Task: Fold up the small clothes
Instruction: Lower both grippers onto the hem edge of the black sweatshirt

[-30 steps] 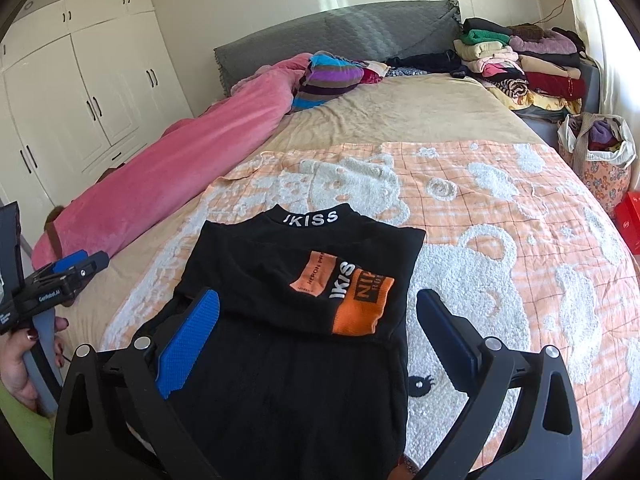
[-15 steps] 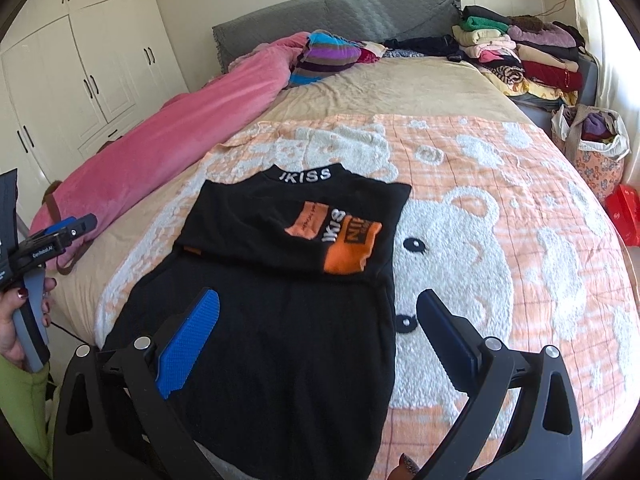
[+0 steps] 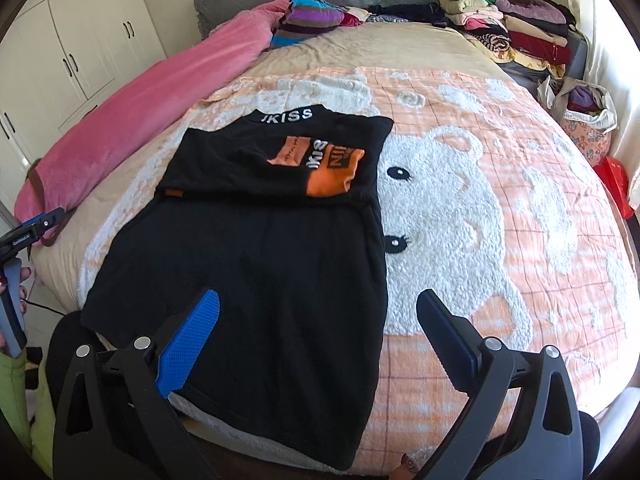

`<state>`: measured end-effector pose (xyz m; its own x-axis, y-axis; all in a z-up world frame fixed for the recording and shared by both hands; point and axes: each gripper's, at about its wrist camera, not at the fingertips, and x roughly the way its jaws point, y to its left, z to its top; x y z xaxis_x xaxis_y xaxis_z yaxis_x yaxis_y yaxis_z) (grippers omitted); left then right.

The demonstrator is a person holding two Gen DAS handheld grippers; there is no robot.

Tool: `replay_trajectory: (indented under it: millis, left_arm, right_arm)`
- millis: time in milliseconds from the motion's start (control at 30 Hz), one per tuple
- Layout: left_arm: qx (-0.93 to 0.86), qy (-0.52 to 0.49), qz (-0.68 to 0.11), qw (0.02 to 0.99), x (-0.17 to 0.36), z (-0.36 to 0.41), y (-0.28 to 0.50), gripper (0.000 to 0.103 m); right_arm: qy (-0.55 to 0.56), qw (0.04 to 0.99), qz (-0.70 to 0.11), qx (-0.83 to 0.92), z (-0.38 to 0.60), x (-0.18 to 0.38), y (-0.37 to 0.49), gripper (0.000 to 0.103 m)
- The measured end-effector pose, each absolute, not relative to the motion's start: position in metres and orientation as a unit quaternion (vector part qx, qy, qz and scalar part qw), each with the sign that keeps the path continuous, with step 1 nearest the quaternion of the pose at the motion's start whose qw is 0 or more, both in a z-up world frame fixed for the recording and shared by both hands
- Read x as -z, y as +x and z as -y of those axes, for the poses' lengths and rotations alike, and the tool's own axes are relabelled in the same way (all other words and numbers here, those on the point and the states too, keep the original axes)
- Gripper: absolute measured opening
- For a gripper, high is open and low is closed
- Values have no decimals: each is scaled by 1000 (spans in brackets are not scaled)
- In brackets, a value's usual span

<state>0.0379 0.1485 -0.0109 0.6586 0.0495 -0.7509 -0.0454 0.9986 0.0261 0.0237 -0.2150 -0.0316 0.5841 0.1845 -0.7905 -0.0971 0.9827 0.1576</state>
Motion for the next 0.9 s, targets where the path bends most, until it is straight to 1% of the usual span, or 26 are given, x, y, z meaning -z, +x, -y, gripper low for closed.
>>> replay_trajectory:
  millis: [200,300,500,900]
  left_arm:
    - [-32,-5,-424,905,19,-164,26,94]
    - [-27,-14,-442,896,30,-166,22,94]
    - [-10,-13,-469,883,52,-159,18,94]
    - [12,-19,-499,866,74,-149,19,94]
  right_arm:
    - [51,879,-468,-75,214,43,10,99]
    - [56,871,-483,-66,213,53,6,99]
    - [62,856,-509,-61,211,72,6,99]
    - [57,827,-557,-55,207,107,7,98]
